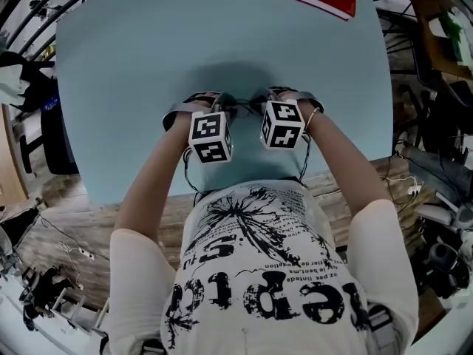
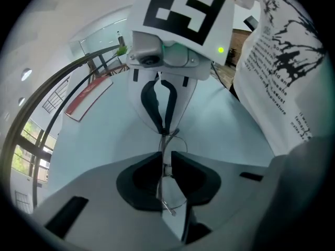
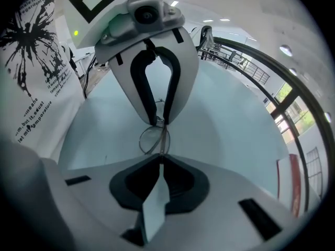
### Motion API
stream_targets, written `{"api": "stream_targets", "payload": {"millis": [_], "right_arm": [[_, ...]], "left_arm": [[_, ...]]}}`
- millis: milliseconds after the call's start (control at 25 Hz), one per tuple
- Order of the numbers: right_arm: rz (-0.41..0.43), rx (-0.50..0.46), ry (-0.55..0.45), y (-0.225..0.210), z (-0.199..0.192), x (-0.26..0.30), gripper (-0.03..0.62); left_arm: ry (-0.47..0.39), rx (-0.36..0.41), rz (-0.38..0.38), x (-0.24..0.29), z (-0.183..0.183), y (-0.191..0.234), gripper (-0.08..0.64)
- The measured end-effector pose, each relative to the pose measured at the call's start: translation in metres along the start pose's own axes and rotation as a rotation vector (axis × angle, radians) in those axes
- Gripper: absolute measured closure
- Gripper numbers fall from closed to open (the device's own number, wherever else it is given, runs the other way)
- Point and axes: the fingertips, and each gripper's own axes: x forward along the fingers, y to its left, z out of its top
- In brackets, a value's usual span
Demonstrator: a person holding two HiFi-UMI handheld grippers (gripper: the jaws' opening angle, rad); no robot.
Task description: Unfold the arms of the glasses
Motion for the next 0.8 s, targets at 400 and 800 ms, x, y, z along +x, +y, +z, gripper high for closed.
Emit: {"api": "stream_targets", "payload": {"millis": [400, 800], "right_arm": [[0.004, 0.03, -0.009, -0.003, -0.008, -0.004, 0.557], [0.002, 0.04, 0.0, -0.001, -0.02, -0.005, 0.557]], "left_arm": [[0.002, 0.026, 0.063, 0.005, 0.011, 0.011, 0.497], [-0.042, 0.028, 0.026, 0.008, 0.023, 0.003, 0.529]]}}
